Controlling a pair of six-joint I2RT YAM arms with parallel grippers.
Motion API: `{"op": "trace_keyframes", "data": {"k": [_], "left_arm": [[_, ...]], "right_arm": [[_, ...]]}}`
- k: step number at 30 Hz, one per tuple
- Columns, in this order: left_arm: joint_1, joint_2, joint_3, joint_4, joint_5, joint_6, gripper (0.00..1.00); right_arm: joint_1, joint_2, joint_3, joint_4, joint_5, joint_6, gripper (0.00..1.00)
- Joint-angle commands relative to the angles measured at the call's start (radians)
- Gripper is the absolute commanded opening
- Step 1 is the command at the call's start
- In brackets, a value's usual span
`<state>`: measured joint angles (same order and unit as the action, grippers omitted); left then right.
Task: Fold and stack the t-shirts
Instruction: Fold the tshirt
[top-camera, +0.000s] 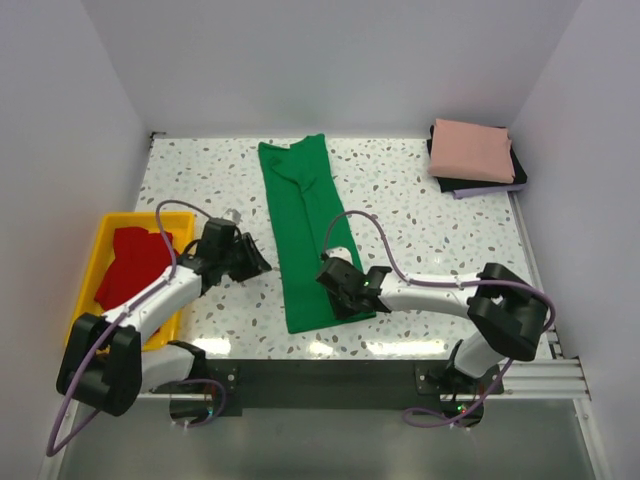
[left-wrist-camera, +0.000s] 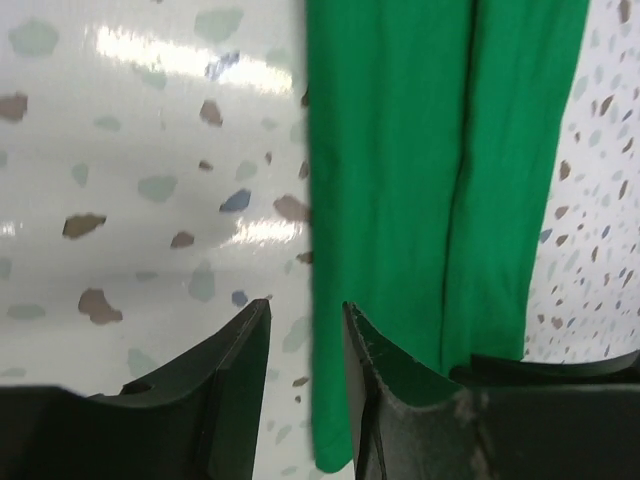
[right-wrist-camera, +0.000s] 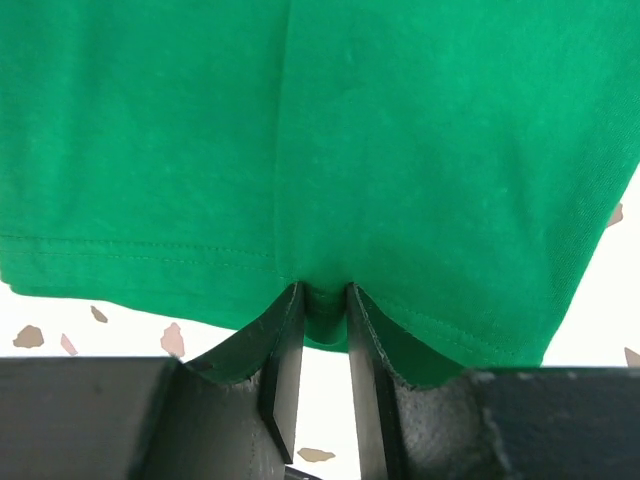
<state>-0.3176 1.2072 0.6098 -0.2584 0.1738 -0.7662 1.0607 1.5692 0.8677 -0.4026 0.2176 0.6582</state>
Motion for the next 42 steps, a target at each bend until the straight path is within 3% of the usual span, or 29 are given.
{"op": "trace_keyframes", "data": {"k": [1,6,13,16,20,24,28,32,35,42], "left_arm": [[-0.023,-0.070,-0.070,-0.038,-0.010,-0.025,0.39],[-0.029,-0.118,-0.113,-0.097,-0.002,-0.001,0.39],[-0.029,-0.112,-0.051,-0.194,-0.040,0.025,0.41],[-0.029,-0.107,-0.047,-0.212,-0.024,0.024,0.45],[-0.031,-0.129,-0.067,-0.232,0.026,0.015,0.51],[-0.049,-0.167,-0.090,-0.269,0.035,0.005,0.52],[-0.090,-0.207,-0.122,-0.288,0.029,-0.045,0.50],[-0.158,-0.233,-0.169,-0.285,0.016,-0.099,0.47],[-0.188,-0.239,-0.195,-0.274,0.015,-0.127,0.45],[-0.236,-0.250,-0.226,-0.266,0.006,-0.174,0.44]], "right_arm": [[0.015,0.006,-0.013,0.013,0.002,0.018,0.27],[0.044,0.046,-0.001,0.018,-0.040,0.029,0.25],[0.104,0.135,0.068,0.042,-0.095,0.069,0.25],[0.104,0.120,0.060,0.042,-0.086,0.080,0.34],[0.102,0.017,0.054,-0.008,-0.083,0.083,0.58],[0.101,-0.125,0.054,-0.090,-0.014,0.098,0.68],[0.038,-0.259,-0.033,-0.137,0.013,0.144,0.65],[-0.092,-0.368,-0.156,-0.093,-0.098,0.152,0.60],[-0.162,-0.390,-0.216,-0.062,-0.144,0.139,0.59],[-0.173,-0.347,-0.246,-0.015,-0.196,0.153,0.54]]}}
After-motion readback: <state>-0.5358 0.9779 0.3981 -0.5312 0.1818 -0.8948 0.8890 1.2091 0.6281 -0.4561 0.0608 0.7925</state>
